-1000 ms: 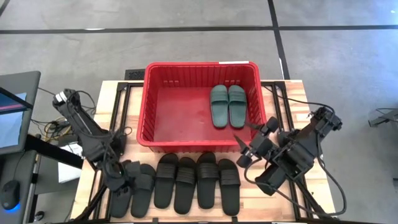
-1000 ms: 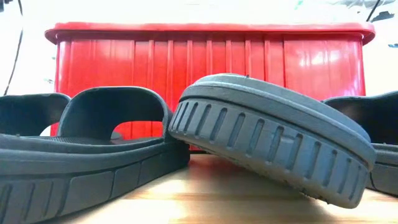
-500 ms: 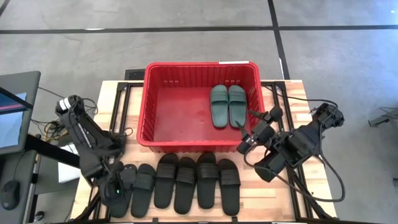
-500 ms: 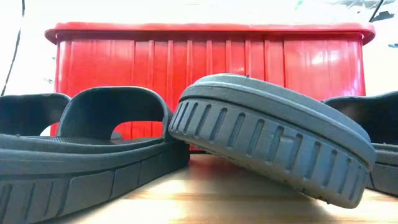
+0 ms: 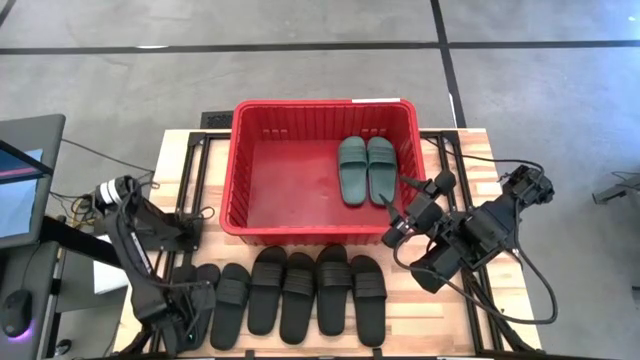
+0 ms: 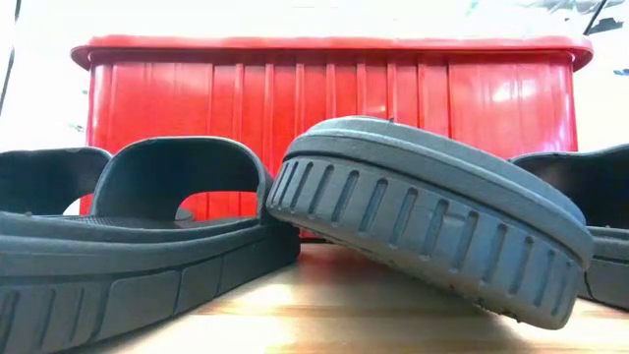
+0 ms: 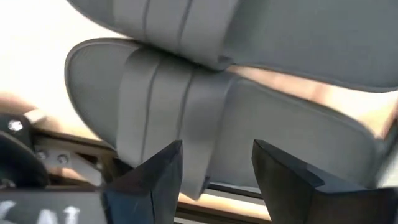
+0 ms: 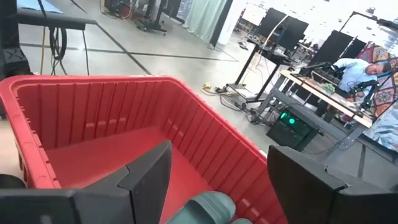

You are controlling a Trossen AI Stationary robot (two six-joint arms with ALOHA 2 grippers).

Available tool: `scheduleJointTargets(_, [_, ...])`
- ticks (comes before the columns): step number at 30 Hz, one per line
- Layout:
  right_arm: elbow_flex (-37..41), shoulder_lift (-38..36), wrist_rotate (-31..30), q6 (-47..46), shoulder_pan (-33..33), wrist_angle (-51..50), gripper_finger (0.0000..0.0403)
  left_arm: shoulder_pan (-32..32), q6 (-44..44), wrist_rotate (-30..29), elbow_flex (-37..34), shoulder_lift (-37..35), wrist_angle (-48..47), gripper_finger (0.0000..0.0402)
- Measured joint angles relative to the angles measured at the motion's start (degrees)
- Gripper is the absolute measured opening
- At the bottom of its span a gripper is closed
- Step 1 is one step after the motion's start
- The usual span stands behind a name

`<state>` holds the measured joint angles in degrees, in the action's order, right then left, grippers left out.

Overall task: Pick and place slides into bin
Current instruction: Put the black slipper into the red organizer bin

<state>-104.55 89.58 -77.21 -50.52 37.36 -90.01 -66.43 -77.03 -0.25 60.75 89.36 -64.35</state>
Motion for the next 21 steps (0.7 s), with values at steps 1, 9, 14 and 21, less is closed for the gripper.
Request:
scheduleJointTargets(1, [0.00, 0.00, 0.00, 0.00, 0.00, 0.00, 0.0250, -0.33, -0.57, -0.26, 0.00, 0.61, -0.74, 0.0183])
scheduleJointTargets(9, [0.00, 0.02, 0.00, 0.00, 0.00, 0.00, 0.0250, -1.45, -3.21, -0.94, 0.00, 4.19, -4.76, 0.0183])
scheduleJointTargets(14, [0.00, 0.02, 0.01, 0.00, 0.00, 0.01, 0.0250, -1.56, -5.24, -2.41, 0.00, 4.42, -7.27, 0.0183])
scheduleJointTargets(21, [0.00, 0.02, 0.00, 0.00, -0.02, 0.00, 0.0250, -1.56, -6.28, -4.98, 0.04, 4.42, -9.60, 0.0135])
